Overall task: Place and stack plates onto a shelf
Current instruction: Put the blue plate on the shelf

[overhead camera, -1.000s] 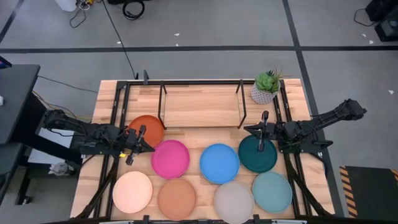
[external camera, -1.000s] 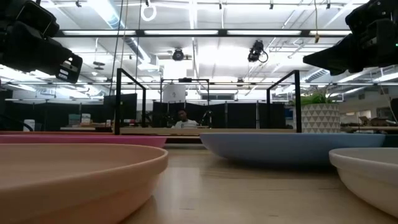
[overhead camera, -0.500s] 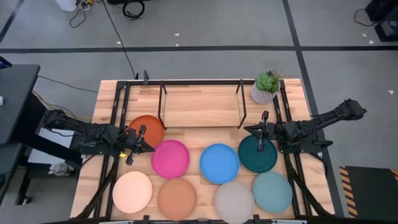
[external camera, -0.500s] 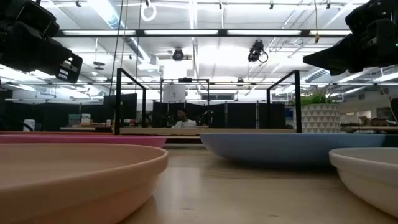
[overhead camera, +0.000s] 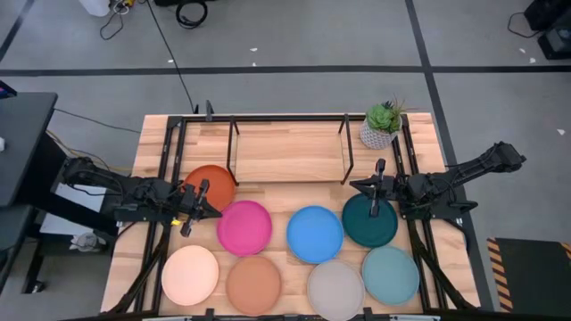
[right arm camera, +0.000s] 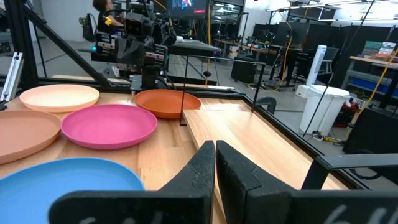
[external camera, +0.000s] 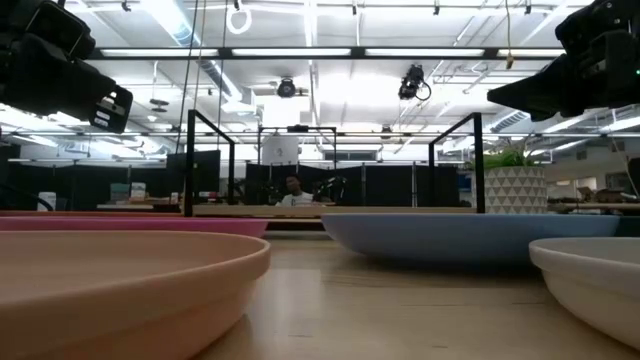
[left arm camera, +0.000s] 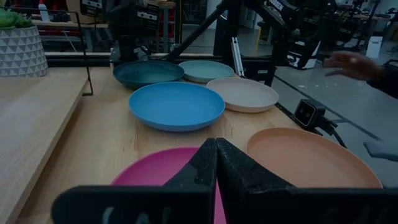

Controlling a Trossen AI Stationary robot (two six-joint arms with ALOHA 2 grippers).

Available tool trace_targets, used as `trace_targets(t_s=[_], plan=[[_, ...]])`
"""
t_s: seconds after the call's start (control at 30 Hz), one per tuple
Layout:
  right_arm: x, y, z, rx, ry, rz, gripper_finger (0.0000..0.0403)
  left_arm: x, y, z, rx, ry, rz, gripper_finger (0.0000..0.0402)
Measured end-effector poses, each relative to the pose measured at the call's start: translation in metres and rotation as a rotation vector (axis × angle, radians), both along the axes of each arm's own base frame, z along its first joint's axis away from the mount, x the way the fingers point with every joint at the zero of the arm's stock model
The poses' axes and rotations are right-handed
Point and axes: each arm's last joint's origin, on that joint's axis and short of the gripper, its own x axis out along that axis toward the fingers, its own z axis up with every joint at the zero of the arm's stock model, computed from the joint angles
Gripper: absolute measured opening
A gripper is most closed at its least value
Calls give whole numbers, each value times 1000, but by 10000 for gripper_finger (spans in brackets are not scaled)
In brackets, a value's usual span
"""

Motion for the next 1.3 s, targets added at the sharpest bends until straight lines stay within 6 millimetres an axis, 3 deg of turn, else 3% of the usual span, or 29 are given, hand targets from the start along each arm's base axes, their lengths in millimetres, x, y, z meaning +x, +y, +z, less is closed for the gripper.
trace_targets(t_s=[0.2,0.43,0.63,0.83,1.03,1.17,1.3], plan=[[0,0,0,0,0,0,23,0,0,0,0,0,0,13],[0,-1,1,-230,44,-9,23,0,0,0,1,0,0,13],[0,0,5,-210,8,-3,23,1,0,5,-45,-45,2,13],[1,4,9,50,-98,150,23,0,0,24,-67,-239,0,13],[0,7,16,223,-185,272,23,-1,0,28,-85,-274,0,13],[1,9,15,289,-176,322,23,-1,0,28,-85,-274,0,13],[8,13,14,341,-57,344,21,-1,1,31,-96,-312,1,13]])
